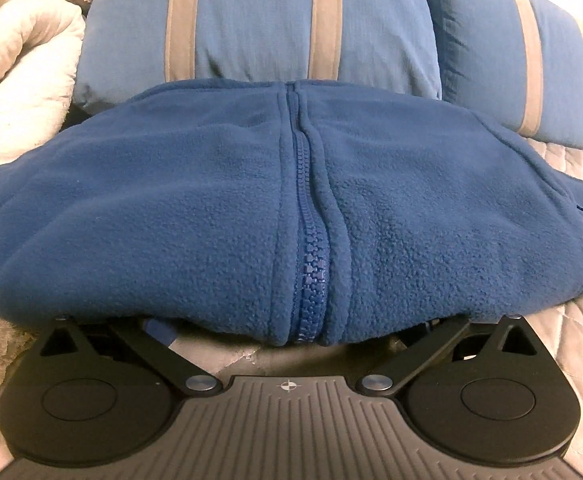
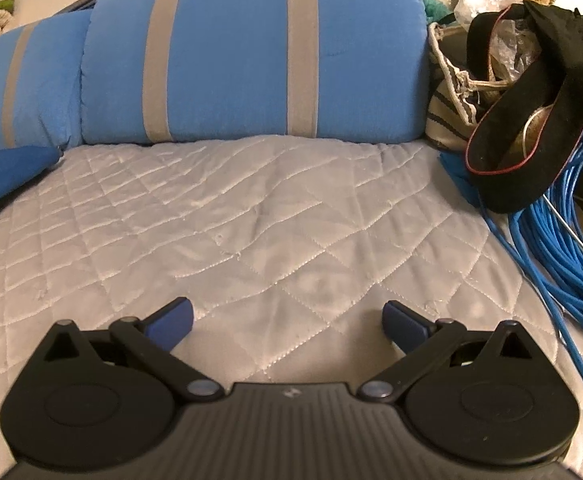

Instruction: Fold clothes

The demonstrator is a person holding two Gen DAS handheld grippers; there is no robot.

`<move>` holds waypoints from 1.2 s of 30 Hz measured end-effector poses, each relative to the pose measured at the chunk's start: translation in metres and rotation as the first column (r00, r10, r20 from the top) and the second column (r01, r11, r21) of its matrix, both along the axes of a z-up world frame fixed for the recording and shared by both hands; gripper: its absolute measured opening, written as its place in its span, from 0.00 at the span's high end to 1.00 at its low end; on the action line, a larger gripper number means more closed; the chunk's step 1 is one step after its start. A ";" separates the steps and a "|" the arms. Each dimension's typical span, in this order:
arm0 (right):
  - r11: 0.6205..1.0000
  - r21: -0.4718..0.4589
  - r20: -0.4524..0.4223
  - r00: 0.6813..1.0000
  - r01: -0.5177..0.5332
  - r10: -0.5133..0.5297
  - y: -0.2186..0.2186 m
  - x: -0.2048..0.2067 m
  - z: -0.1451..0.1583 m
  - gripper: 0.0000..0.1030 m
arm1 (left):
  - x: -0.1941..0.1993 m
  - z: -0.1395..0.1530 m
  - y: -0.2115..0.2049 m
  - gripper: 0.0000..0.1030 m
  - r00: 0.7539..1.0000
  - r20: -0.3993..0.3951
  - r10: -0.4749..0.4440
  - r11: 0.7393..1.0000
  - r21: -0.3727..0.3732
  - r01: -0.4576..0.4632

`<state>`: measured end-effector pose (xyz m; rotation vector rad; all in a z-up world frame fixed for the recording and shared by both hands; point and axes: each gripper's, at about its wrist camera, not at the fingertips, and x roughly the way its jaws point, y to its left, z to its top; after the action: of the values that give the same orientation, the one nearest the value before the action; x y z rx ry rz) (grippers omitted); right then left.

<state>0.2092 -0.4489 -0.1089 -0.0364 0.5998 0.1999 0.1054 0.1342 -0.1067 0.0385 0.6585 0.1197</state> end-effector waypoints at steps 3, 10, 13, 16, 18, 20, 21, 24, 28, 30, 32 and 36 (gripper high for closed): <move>1.000 0.018 0.004 1.000 0.002 -0.002 -0.002 0.000 -0.001 0.00 | -0.001 -0.001 0.000 0.00 1.000 0.009 -0.001 1.000 -0.001 0.001; 0.998 0.061 0.025 1.000 -0.002 0.000 -0.008 -0.003 -0.005 0.00 | -0.003 -0.004 0.001 0.00 0.999 0.032 -0.005 1.000 -0.014 0.005; 0.998 0.065 0.037 0.999 -0.002 0.000 -0.008 -0.005 -0.007 0.00 | -0.003 -0.005 0.000 0.00 0.999 0.033 -0.005 1.000 -0.009 0.005; 0.998 0.069 0.048 0.999 -0.002 -0.001 -0.008 -0.006 -0.007 0.00 | -0.005 -0.006 -0.001 0.00 0.999 0.040 -0.004 1.000 -0.005 0.004; 0.997 0.071 0.057 0.998 -0.002 -0.002 -0.008 -0.007 -0.008 0.00 | -0.005 -0.006 -0.001 0.00 0.999 0.041 -0.004 1.000 -0.004 0.004; 0.997 0.074 0.062 0.998 -0.003 -0.002 -0.009 -0.008 -0.009 0.00 | -0.005 -0.007 -0.001 0.00 0.999 0.043 -0.004 1.000 -0.003 0.004; 0.997 0.076 0.063 0.998 -0.003 -0.002 -0.009 -0.008 -0.009 0.00 | -0.006 -0.007 -0.001 0.00 0.999 0.044 -0.004 1.000 -0.002 0.004; 0.997 0.076 0.065 0.998 -0.003 -0.002 -0.009 -0.009 -0.009 0.00 | -0.006 -0.008 -0.002 0.00 0.999 0.046 -0.004 1.000 -0.001 0.004; 0.997 0.074 0.066 0.998 -0.002 -0.003 -0.008 -0.009 -0.009 0.00 | -0.007 -0.008 -0.002 0.00 0.999 0.050 -0.004 1.000 0.001 0.004; 0.997 0.074 0.066 0.998 -0.002 -0.003 -0.008 -0.009 -0.008 0.00 | -0.007 -0.009 -0.002 0.00 0.999 0.051 -0.003 1.000 0.002 0.003; 0.997 0.075 0.066 0.998 -0.002 -0.003 -0.009 -0.009 -0.008 0.00 | -0.007 -0.009 -0.002 0.00 0.999 0.051 -0.003 1.000 0.002 0.003; 0.997 0.074 0.067 0.998 -0.003 -0.002 -0.009 -0.009 -0.008 0.00 | -0.007 -0.009 -0.003 0.00 0.999 0.053 -0.003 1.000 0.002 0.003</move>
<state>0.1999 -0.4575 -0.1173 0.0286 0.5249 0.2203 0.0982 0.1314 -0.1157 0.0384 0.6057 0.1184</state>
